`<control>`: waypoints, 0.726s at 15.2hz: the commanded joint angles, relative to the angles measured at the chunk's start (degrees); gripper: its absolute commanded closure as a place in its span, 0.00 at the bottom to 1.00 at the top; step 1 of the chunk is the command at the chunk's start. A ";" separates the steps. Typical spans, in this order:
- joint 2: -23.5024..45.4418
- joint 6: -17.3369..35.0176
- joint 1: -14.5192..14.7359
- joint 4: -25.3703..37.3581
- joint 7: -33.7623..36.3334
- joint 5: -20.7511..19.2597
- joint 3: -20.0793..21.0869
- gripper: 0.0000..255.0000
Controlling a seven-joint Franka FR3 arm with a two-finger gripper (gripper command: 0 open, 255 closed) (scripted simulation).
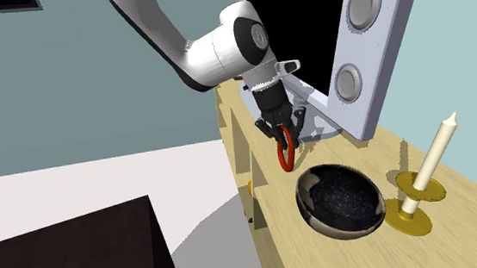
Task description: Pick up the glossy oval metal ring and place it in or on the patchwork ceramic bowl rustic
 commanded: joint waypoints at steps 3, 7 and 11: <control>0.01 0.00 0.00 -0.01 0.01 0.00 0.00 1.00; 0.02 0.01 0.00 0.00 0.00 0.00 0.00 1.00; -2.07 -1.84 -0.42 0.14 -1.89 1.75 0.72 1.00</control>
